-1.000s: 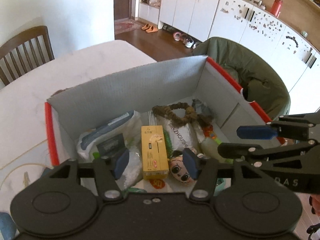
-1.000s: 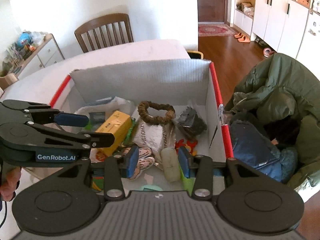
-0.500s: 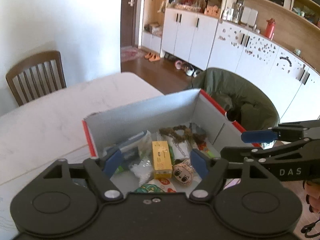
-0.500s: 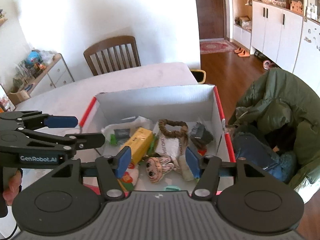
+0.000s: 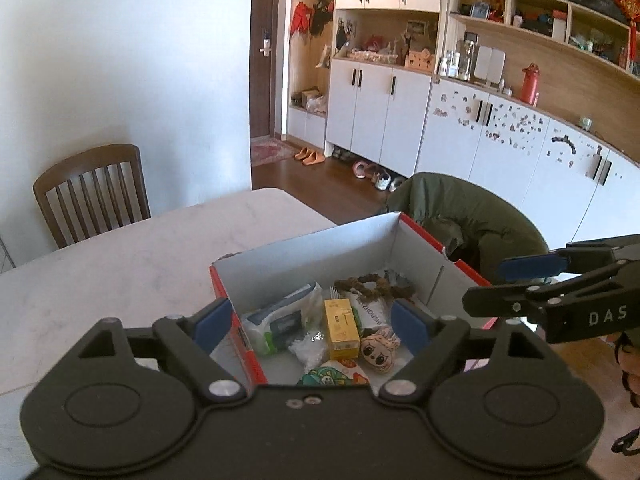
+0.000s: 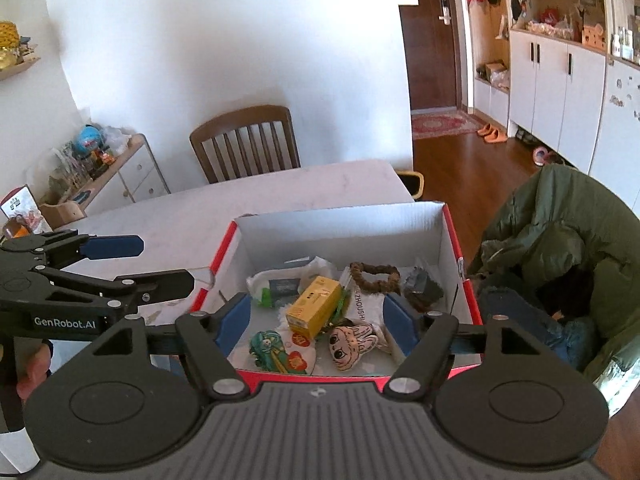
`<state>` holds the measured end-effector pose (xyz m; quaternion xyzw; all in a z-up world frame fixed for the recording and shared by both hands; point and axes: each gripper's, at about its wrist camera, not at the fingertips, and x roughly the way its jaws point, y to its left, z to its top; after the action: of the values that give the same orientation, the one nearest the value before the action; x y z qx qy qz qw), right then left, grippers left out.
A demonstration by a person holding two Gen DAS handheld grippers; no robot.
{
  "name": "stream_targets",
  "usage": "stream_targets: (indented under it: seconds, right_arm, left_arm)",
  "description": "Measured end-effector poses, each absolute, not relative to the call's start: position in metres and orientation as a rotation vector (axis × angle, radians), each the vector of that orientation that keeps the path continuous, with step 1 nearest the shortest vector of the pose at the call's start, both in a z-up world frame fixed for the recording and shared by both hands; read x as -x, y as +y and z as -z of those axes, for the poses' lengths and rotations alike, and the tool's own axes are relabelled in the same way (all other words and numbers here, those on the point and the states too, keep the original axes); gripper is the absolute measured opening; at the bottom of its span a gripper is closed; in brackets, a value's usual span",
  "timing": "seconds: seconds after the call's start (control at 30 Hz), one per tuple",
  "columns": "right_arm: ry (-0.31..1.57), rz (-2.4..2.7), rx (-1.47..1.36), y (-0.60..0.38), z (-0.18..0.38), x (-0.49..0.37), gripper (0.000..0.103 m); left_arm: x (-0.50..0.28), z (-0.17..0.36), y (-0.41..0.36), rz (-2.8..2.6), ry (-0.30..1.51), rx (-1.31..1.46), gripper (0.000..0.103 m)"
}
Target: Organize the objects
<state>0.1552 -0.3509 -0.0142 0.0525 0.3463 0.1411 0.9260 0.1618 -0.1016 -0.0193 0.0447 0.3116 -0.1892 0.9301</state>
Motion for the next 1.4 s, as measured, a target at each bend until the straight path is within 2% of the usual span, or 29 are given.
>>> stream_targets:
  seconds: [0.13,0.43,0.6,0.97,1.4]
  right_arm:
    - [0.68,-0.291,-0.1,-0.348,0.009,-0.142,0.08]
    - [0.638,-0.291,-0.114,-0.342,0.003,-0.122,0.086]
    - [0.625,-0.258,-0.138,-0.342,0.003,-0.115,0.087]
    - [0.584,-0.236,-0.186,-0.342,0.001,-0.099,0.1]
    - [0.579,-0.184,-0.2,-0.337,-0.001,-0.086,0.102]
  left_arm:
    - [-0.152,0.014,-0.095,0.399,0.616,-0.066,0.092]
    - [-0.137,0.01,-0.089,0.402,0.593,-0.044,0.102]
    - [-0.129,0.009,-0.086,0.401,0.576,-0.038,0.103]
    - [-0.11,0.013,-0.084,0.427,0.594,-0.05,0.103]
    - [-0.104,0.017,-0.085,0.458,0.609,-0.027,0.102]
